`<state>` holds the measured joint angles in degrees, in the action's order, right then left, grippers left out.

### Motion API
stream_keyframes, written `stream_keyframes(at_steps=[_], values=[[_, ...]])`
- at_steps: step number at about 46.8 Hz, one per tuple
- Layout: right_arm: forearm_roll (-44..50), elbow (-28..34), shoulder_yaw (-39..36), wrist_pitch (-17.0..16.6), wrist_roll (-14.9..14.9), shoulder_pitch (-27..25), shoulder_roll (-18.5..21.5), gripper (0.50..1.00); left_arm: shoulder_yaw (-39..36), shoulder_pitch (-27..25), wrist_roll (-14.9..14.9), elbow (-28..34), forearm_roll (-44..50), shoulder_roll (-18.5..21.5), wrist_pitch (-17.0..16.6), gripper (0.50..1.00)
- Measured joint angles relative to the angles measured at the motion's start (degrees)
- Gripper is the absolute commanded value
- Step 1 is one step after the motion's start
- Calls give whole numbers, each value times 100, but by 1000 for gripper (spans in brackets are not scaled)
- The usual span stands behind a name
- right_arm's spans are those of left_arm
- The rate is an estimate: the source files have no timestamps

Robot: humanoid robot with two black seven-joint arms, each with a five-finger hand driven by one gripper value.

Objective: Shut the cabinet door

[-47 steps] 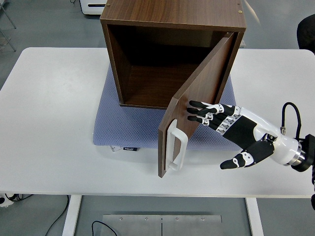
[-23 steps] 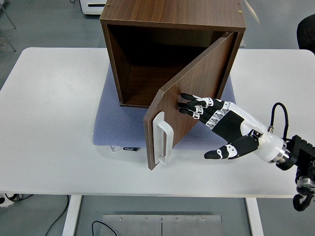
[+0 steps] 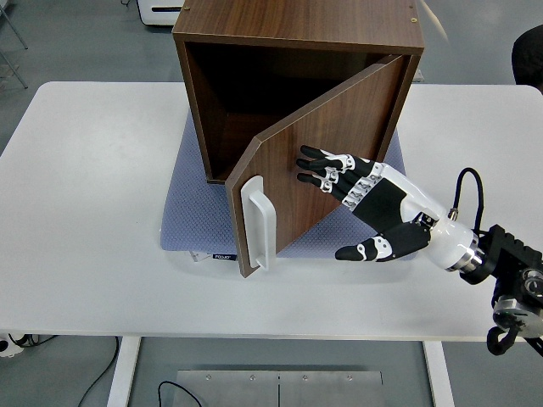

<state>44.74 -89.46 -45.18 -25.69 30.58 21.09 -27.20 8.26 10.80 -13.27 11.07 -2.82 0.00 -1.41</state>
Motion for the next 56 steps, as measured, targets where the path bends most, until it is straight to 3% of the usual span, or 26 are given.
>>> stream_keyframes(at_steps=[56], values=[[-19,540,447,624,-132,679,807,1000,0,-1,0,0,0,0,4,1000]])
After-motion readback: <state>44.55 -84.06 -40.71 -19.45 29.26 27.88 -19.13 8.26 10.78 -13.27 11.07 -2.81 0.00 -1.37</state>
